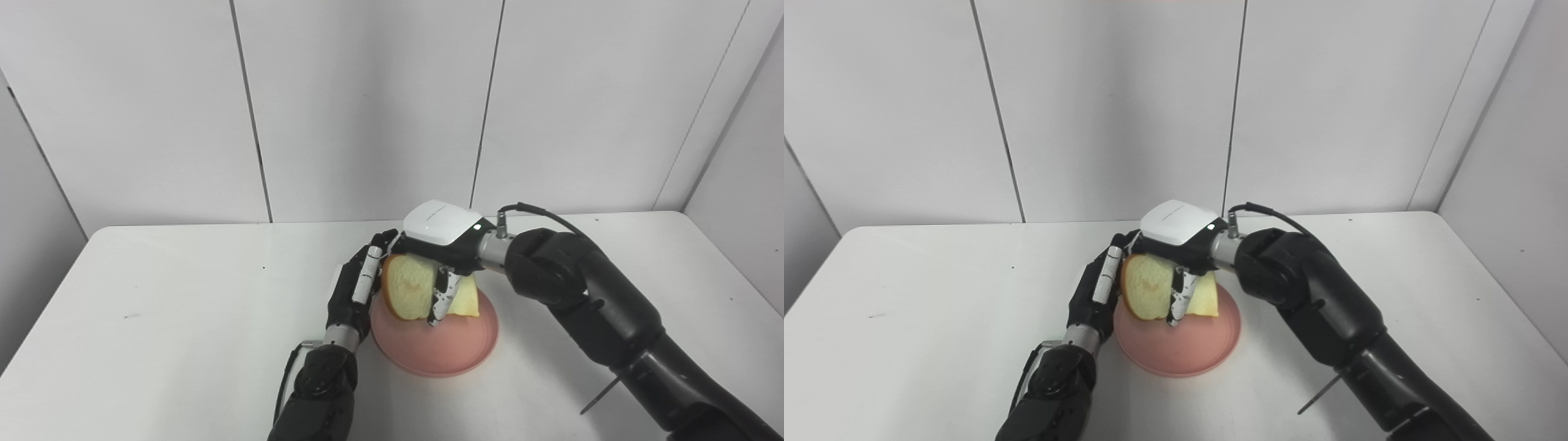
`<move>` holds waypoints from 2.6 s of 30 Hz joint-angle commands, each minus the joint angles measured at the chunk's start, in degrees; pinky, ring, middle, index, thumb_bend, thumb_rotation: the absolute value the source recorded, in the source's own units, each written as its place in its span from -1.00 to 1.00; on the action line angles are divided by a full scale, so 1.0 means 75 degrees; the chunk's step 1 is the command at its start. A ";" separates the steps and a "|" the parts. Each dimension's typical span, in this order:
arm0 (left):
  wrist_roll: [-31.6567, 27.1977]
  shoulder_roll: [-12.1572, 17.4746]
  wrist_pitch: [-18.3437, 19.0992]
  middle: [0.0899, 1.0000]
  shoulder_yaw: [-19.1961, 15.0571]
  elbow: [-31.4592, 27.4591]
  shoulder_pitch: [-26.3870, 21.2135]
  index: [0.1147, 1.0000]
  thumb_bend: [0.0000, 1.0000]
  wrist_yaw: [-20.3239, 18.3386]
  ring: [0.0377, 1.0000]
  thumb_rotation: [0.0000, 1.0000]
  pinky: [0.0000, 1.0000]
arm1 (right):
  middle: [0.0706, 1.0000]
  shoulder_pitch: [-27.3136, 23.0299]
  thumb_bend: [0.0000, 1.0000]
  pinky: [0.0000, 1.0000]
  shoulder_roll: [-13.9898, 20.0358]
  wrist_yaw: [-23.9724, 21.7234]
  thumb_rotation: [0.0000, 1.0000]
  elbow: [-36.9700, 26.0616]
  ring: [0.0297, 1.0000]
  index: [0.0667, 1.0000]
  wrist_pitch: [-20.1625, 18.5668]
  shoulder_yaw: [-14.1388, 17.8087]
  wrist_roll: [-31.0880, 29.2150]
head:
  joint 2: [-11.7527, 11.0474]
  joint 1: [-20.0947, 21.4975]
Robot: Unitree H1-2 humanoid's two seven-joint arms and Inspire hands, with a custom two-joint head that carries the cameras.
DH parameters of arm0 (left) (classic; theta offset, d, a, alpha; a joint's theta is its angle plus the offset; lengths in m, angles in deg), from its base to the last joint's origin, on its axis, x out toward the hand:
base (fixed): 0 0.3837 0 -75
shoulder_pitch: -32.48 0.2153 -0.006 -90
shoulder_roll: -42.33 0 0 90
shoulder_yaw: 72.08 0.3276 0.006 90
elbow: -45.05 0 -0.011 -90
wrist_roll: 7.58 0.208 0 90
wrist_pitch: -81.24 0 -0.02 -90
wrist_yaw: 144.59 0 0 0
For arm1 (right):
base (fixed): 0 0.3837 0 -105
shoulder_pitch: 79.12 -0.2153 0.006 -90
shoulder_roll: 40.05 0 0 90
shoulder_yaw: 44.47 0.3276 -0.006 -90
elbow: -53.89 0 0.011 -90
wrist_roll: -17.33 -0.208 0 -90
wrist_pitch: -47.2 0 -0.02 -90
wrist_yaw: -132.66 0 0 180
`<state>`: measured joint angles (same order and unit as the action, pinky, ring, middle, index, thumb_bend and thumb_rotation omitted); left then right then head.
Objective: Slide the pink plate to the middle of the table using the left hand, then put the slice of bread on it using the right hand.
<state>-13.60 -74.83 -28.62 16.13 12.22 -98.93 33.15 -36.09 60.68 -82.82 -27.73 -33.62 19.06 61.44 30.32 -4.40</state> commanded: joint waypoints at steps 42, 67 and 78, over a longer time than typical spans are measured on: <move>0.0166 0.0212 0.1132 0.54 0.0102 -0.0736 0.0825 0.39 0.53 -0.0011 0.60 0.70 0.45 | 0.37 -0.0234 0.90 0.04 0.0035 -0.0609 -0.26 0.0163 0.23 0.38 -0.0330 -0.0325 0.0755 | 0.0425 0.0529; 0.0158 0.0259 0.1133 0.57 0.0107 -0.0750 0.0846 0.38 0.56 -0.0093 0.60 0.71 0.46 | 0.60 -0.0448 1.00 0.49 0.0070 -0.1104 -0.20 0.0003 0.58 0.50 -0.0373 0.0117 0.0493 | 0.0437 0.0616; 0.0168 0.0305 0.1166 0.56 0.0084 -0.0775 0.0812 0.38 0.53 -0.0053 0.63 0.71 0.48 | 0.57 -0.0188 1.00 0.29 0.0227 -0.1008 -0.26 -0.0286 0.52 0.45 -0.0985 0.1176 -0.0896 | 0.0395 0.0609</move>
<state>-12.51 -73.41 -24.73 16.98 4.41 -95.21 31.85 -35.61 60.82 -92.42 -28.21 -40.12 25.76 57.02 33.22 0.18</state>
